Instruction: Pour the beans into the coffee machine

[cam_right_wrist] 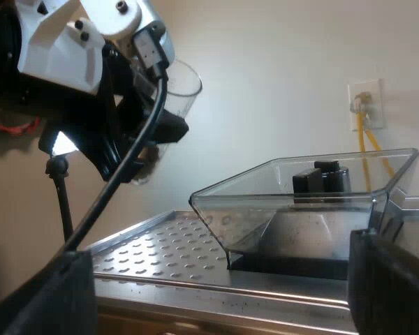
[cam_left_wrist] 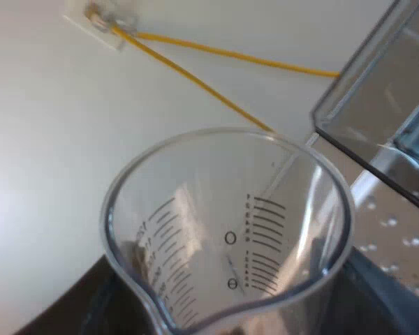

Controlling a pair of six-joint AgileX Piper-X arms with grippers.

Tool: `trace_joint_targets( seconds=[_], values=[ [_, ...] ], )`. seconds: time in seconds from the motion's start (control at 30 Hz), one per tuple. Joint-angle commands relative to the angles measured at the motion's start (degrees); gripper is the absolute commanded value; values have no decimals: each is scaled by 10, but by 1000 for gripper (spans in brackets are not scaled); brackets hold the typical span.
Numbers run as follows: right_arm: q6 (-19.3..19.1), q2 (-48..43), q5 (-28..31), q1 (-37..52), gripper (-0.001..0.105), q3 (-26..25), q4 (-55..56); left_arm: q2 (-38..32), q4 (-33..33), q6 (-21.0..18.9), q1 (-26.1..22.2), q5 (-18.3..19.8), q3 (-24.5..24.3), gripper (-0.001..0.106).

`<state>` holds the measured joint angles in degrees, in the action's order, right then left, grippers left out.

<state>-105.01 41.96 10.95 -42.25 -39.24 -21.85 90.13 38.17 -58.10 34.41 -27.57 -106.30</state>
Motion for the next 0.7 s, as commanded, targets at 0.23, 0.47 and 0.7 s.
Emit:
trace_joint_targets(
  seconds=[0.23,0.47,0.7],
  values=[
    [-2,-1,0,-1,78,-2,11,7,-34,94,3,-10,-7,28],
    [-2,-1,0,-1,78,-2,11,32,-69,157,3,-14,-7,28],
    [-2,-1,0,-1,78,-2,11,46,-105,241,3,-14,-7,28]
  ],
)
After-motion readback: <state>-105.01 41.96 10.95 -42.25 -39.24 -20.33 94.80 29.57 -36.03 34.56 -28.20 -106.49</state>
